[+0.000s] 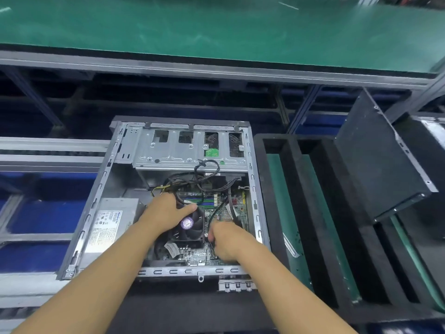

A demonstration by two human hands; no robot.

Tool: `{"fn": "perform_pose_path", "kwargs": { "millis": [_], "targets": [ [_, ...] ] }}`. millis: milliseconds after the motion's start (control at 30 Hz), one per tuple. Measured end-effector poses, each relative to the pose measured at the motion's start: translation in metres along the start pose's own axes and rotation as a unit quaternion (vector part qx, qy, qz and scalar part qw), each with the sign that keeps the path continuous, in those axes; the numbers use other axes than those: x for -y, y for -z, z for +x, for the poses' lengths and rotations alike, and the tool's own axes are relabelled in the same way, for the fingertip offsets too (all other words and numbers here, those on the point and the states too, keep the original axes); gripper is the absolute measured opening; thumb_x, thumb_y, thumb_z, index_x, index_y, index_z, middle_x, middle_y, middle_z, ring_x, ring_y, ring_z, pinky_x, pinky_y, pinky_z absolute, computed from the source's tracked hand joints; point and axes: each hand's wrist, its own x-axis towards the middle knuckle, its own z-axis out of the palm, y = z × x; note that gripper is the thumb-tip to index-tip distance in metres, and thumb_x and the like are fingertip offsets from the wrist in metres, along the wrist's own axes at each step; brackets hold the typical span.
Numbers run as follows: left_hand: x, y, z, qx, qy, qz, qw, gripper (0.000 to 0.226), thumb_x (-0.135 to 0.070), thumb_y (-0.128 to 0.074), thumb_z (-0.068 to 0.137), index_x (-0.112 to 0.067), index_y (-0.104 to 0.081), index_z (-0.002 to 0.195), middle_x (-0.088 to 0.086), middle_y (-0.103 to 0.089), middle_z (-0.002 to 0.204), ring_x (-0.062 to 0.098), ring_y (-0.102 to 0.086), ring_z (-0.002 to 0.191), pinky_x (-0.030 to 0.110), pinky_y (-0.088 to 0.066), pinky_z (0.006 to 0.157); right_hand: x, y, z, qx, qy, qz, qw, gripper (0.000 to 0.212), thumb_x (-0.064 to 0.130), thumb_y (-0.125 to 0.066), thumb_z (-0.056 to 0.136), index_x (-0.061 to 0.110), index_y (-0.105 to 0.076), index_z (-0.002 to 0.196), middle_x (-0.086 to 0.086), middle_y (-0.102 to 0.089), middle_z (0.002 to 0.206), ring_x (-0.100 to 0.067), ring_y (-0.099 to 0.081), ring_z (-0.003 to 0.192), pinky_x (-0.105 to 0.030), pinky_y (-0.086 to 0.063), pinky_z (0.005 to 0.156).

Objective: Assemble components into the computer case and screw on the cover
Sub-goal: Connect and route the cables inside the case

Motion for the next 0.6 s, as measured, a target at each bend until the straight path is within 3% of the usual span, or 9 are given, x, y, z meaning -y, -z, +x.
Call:
{"fn": "perform_pose_path", "kwargs": {
  "millis": [67,133,200,267,400,467,533,600],
  "targets": [
    [0.001,-0.002,-0.003,0.018,-0.015,0.0,1.0,0.034,-0.057,-0.061,0.089,-0.028,-0.06,0.07,-0.007,-0.061,0.064,0.01,-0.056,0.061,0.025,-0.035,0.052,-0.002,-0.002,0.001,0.012,0.028,-0.002,1.0,0.037,0.013,-0.072,0.093,0.01,-0.056,0.127,-0.013,-0.06,0.128,-0.028,-0.059,0.104,-0.034,-0.047,0.085],
    [0.002,-0.003,-0.004,0.029,-0.014,-0.004,0.999,0.025,-0.055,-0.06,0.09,-0.032,-0.066,0.083,-0.007,-0.067,0.077,0.011,-0.059,0.072,0.025,-0.039,0.058,0.0,-0.003,0.003,-0.007,0.047,-0.012,0.999,0.028,0.015,-0.074,0.092,0.011,-0.063,0.116,-0.01,-0.064,0.121,-0.027,-0.062,0.103,-0.037,-0.05,0.088],
    [0.001,-0.004,-0.003,0.037,-0.003,0.006,0.999,0.038,-0.057,-0.058,0.089,-0.024,-0.062,0.072,-0.005,-0.061,0.065,0.013,-0.055,0.064,0.027,-0.035,0.055,0.001,-0.004,0.007,-0.026,0.057,-0.045,0.997,0.016,0.007,-0.07,0.093,0.011,-0.069,0.109,-0.01,-0.067,0.118,-0.03,-0.066,0.103,-0.041,-0.054,0.094],
    [0.0,-0.005,-0.001,0.049,0.006,0.016,0.999,0.048,-0.06,-0.057,0.089,-0.017,-0.061,0.069,-0.002,-0.056,0.06,0.016,-0.052,0.06,0.029,-0.034,0.055,0.003,-0.006,0.009,-0.028,0.065,-0.104,0.992,0.022,0.0,-0.064,0.094,0.011,-0.073,0.111,-0.012,-0.068,0.115,-0.032,-0.067,0.101,-0.044,-0.057,0.093],
    [0.0,-0.007,0.002,0.052,0.015,0.019,0.998,0.05,-0.06,-0.058,0.088,-0.023,-0.048,0.057,-0.004,-0.049,0.055,0.017,-0.047,0.059,0.031,-0.036,0.056,0.008,-0.009,0.013,-0.003,0.076,-0.196,0.978,0.025,-0.004,-0.062,0.094,0.006,-0.07,0.115,-0.011,-0.062,0.105,-0.033,-0.064,0.092,-0.045,-0.058,0.083],
    [0.0,-0.008,0.003,0.059,0.016,0.026,0.998,0.047,-0.062,-0.058,0.088,-0.023,-0.052,0.062,-0.003,-0.051,0.059,0.02,-0.051,0.064,0.034,-0.047,0.068,0.011,-0.008,0.015,0.0,0.078,-0.211,0.974,0.021,-0.004,-0.06,0.095,0.004,-0.067,0.113,-0.009,-0.054,0.098,-0.033,-0.059,0.088,-0.043,-0.054,0.077],
    [0.0,-0.007,0.004,0.068,0.015,0.029,0.997,0.048,-0.064,-0.057,0.087,-0.018,-0.061,0.071,0.0,-0.056,0.064,0.024,-0.057,0.071,0.036,-0.051,0.078,0.012,-0.009,0.019,0.008,0.072,-0.213,0.974,0.024,-0.005,-0.06,0.094,0.003,-0.066,0.116,-0.012,-0.054,0.104,-0.035,-0.061,0.096,-0.044,-0.055,0.081],
    [0.0,-0.007,0.004,0.07,0.012,0.031,0.997,0.054,-0.065,-0.056,0.087,-0.013,-0.063,0.075,0.002,-0.057,0.065,0.026,-0.058,0.072,0.037,-0.051,0.078,0.011,-0.009,0.022,0.012,0.063,-0.211,0.975,0.024,-0.005,-0.062,0.093,0.003,-0.067,0.116,-0.012,-0.055,0.105,-0.034,-0.062,0.095,-0.045,-0.056,0.083]
  ]
}}
